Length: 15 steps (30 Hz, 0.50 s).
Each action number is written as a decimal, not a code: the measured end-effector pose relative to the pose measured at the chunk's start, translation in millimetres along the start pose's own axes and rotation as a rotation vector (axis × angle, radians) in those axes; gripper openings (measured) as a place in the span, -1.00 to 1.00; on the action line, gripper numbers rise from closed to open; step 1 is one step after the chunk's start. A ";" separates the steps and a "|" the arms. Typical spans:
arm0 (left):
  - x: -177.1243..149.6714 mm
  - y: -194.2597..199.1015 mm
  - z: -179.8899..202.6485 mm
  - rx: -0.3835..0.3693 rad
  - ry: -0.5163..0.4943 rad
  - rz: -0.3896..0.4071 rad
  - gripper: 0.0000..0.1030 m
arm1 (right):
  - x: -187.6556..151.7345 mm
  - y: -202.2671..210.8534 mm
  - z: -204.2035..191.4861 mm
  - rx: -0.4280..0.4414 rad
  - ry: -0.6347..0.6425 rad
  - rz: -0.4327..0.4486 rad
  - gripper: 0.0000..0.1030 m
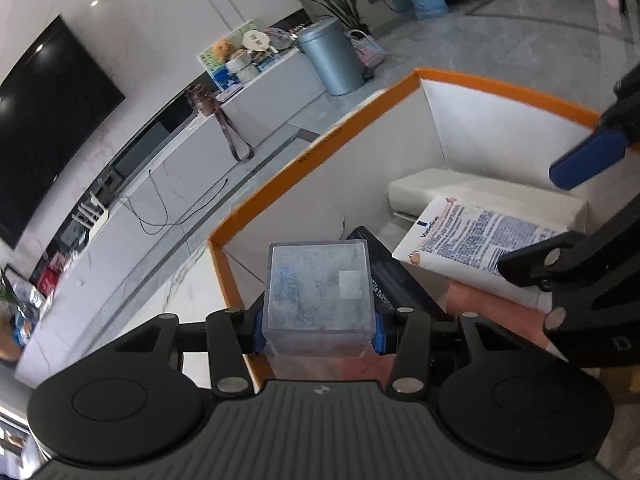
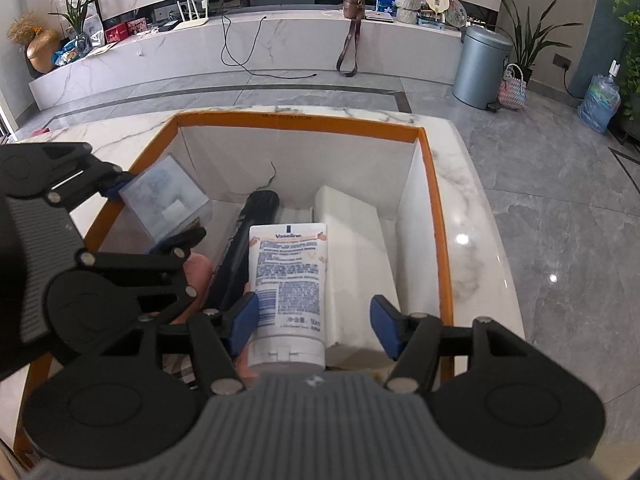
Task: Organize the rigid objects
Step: 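Lower both items into the orange box and open both tools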
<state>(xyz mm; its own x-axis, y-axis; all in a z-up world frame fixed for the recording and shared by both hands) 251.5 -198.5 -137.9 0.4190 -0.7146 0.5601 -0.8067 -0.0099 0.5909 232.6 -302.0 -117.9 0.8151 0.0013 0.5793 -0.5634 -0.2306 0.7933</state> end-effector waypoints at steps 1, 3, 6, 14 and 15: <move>0.5 -1.9 1.7 0.001 -0.019 -0.010 0.03 | -0.1 -0.2 0.6 0.001 -0.001 0.000 0.23; 1.0 -5.7 4.5 -0.001 -0.045 -0.028 0.04 | 0.6 -0.8 1.6 0.003 -0.008 0.003 0.23; 2.5 -10.3 3.4 -0.001 -0.051 -0.040 0.15 | 1.2 -0.7 1.6 0.001 -0.008 0.004 0.23; 1.4 -4.6 1.3 -0.021 -0.027 -0.038 0.42 | -0.5 3.2 1.2 -0.011 0.000 0.004 0.24; 1.7 -3.3 1.1 -0.019 -0.030 -0.031 0.43 | -0.4 4.0 0.7 -0.011 0.001 0.004 0.24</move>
<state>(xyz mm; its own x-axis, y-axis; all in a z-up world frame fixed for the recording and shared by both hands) 254.4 -200.5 -139.5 0.4308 -0.7346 0.5242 -0.7854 -0.0192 0.6186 230.1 -303.6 -115.1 0.8125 0.0013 0.5829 -0.5685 -0.2196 0.7929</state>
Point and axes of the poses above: each gripper's, at about its wrist camera, not at the fingertips, and y roughly against the way its jaws point, z to its right, x to its top, the point moved 8 cm from there along -y, roughly the way its jaws point, and after that the axes turned 10 degrees about x, right-handed, at the moved point
